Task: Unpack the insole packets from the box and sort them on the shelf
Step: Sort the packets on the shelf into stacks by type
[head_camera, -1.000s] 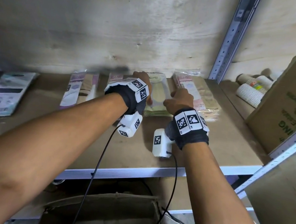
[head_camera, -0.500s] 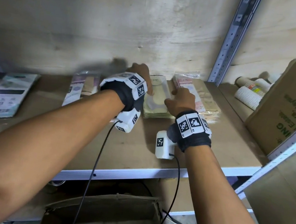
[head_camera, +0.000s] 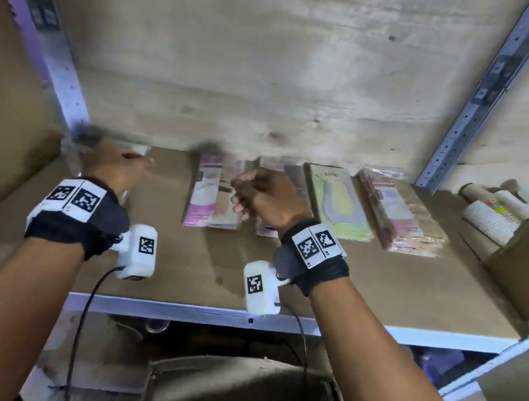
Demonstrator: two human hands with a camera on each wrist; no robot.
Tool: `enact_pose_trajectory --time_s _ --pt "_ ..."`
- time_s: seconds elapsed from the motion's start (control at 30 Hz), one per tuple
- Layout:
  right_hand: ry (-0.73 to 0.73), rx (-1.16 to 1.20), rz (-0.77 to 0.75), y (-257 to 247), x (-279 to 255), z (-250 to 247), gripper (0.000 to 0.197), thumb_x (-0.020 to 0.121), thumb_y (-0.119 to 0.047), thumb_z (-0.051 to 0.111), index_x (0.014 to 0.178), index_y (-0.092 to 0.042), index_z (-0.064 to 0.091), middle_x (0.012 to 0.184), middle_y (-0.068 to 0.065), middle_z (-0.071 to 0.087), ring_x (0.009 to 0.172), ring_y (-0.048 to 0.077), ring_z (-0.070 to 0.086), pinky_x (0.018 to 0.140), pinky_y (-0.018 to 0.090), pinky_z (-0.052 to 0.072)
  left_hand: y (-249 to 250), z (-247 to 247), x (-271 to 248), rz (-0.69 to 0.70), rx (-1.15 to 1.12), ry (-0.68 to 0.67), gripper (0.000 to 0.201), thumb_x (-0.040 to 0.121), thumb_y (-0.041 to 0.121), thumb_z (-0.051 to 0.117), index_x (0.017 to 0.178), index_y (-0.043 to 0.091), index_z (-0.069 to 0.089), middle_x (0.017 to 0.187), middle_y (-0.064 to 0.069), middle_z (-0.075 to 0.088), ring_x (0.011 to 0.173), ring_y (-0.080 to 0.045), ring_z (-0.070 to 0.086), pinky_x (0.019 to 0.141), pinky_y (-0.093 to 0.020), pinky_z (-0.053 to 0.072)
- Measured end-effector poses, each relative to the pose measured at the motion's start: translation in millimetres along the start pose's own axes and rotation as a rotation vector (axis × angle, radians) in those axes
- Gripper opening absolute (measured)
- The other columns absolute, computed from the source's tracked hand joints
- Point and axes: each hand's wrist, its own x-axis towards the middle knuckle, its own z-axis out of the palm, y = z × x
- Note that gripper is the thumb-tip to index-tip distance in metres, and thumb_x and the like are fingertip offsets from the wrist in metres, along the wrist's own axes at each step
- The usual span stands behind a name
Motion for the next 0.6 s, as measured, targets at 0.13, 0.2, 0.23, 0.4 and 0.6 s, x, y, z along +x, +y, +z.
enact_pose_trajectory --time_s 0.13,0.2,0.23,0.4,0.6 --pt "-0.096 -0.054 0.085 -1 40 75 0.006 0.094 -0.003 0.057 0.09 -0.001 0.062 0.069 0.016 0.065 0.056 0.027 0.065 0.065 0.043 0.062 -46 -37 12 -0.005 0.189 0.032 0.038 0.084 0.027 0.073 0.118 0.012 0.067 0.124 -0.016 0.066 0.098 -0.03 0.064 0.084 -0.034 0.046" --pt "-0.146 -0.112 0.136 2 61 107 0.01 0.091 -0.002 0.057 0.087 -0.003 0.066 0.077 0.017 0.07 0.07 0.034 0.07 0.077 0.05 0.061 -65 -53 21 0.076 0.209 0.006 0.037 0.085 0.015 0.07 0.121 0.02 0.063 0.128 -0.013 0.064 0.09 -0.025 0.06 0.08 -0.029 0.042" --pt "-0.163 -0.133 0.158 4 70 122 0.01 0.091 -0.003 0.058 0.093 -0.001 0.067 0.081 0.018 0.07 0.074 0.033 0.071 0.079 0.05 0.061 -73 -59 24 0.131 0.236 -0.038 0.045 0.085 0.01 0.069 0.128 0.021 0.058 0.131 -0.011 0.062 0.094 -0.025 0.06 0.083 -0.027 0.04" --pt "-0.18 -0.234 0.219 17 107 174 0.026 0.088 -0.013 0.064 0.109 0.001 0.067 0.096 0.018 0.071 0.086 0.032 0.071 0.084 0.046 0.06 -89 -72 24 0.155 0.247 -0.09 0.033 0.085 0.007 0.07 0.116 0.015 0.06 0.121 -0.011 0.063 0.09 -0.016 0.053 0.08 -0.024 0.037" --pt "-0.172 -0.16 0.298 31 119 197 0.02 0.077 -0.024 0.081 0.08 -0.01 0.067 0.068 0.006 0.068 0.062 0.021 0.065 0.069 0.034 0.059 -89 -80 16 0.115 0.386 -0.092 0.023 0.083 0.024 0.073 0.1 0.016 0.061 0.09 0.004 0.06 0.067 -0.01 0.053 0.06 -0.016 0.037"
